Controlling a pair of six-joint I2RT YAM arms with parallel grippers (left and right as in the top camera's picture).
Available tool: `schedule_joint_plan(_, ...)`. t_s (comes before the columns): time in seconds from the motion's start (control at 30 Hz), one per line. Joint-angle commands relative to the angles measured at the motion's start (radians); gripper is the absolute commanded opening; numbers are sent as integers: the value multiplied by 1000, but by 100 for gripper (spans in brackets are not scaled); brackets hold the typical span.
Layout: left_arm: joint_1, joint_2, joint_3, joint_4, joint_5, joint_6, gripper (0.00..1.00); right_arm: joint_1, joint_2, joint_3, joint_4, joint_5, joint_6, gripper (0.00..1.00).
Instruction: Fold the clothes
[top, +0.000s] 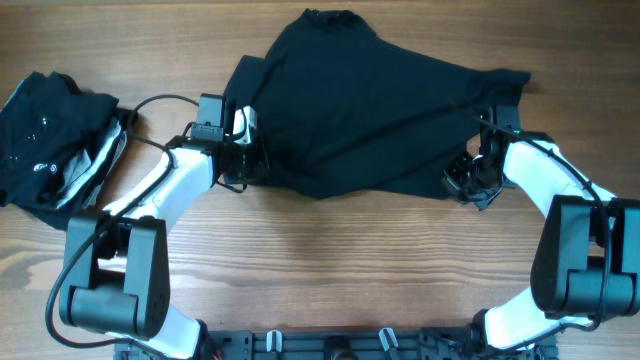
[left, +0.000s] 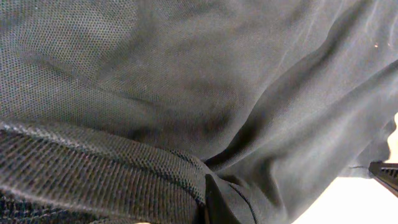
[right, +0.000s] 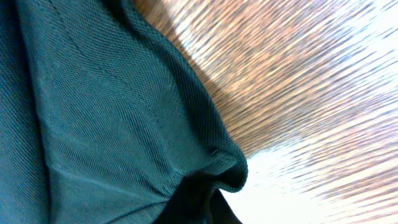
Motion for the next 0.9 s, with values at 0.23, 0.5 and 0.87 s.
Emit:
schedule_joint_plan(0.23,-2,-224,4,-72,21,32,4,-257,-199,261,-310,205,-118,4)
schedule_joint_plan(0.5,-2,-427,4,-306,141,32,4,-331,-342,267,-565,381,-132,4)
schedule_joint_plan(0.87,-4,-524,4,58,-46,81,4,-331,-343,284,-360,44,-367,4)
